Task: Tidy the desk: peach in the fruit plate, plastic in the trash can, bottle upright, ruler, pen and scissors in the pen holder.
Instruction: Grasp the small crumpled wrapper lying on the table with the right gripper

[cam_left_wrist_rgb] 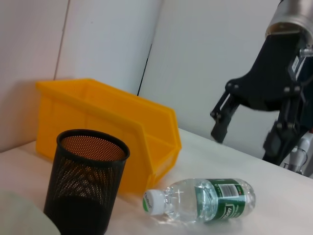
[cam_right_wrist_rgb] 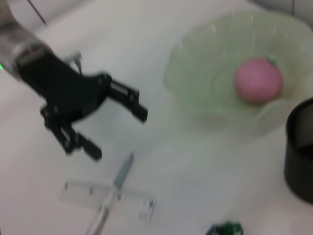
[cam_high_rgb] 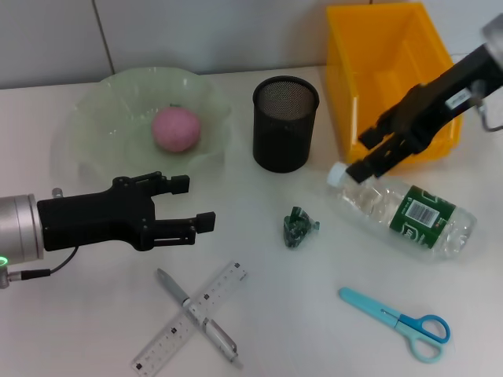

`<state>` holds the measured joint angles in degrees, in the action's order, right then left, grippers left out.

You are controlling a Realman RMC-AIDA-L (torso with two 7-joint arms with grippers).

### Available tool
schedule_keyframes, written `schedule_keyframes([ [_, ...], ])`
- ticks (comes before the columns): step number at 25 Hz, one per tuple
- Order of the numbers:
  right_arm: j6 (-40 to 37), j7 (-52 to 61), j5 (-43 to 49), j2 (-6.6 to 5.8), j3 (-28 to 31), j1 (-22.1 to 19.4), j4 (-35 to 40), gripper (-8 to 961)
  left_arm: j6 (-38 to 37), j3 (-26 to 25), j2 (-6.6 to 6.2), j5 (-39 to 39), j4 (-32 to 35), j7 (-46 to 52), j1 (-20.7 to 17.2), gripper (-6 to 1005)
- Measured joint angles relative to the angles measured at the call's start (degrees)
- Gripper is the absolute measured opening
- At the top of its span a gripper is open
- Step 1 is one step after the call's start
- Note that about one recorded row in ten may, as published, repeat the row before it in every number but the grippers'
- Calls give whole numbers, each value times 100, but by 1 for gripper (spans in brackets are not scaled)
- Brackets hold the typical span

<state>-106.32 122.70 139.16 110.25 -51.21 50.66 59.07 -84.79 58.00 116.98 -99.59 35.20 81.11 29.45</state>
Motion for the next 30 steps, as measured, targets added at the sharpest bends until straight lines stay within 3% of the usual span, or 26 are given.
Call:
schedule_keyframes([
  [3,203,27,331,98,-472,220,-202,776,55,17,7,-6,-14,-7,-1,874],
  [4,400,31,594,189,-652,331,-340,776,88,28,8,-7,-14,-11,-2,874],
  [5,400,31,594,189,-652,331,-340,776,88,28,8,-7,-14,-11,-2,874],
  [9,949,-31,1031,422,-857,551,-717,776,168,61,5,-8,-16,-17,-8,874],
  [13,1201,-157,1016,521,-1017,605,-889,776,206,63,-5,-13,-20,-17,-18,874],
  [19,1468,-388,1014,775,-1110,610,-1039,777,248,13,-16,-280,-30,-17,-32,874],
  [30,1886,-481,1003,850,-1205,521,-1277,776,354,9,-14,-453,-31,-17,-117,874],
])
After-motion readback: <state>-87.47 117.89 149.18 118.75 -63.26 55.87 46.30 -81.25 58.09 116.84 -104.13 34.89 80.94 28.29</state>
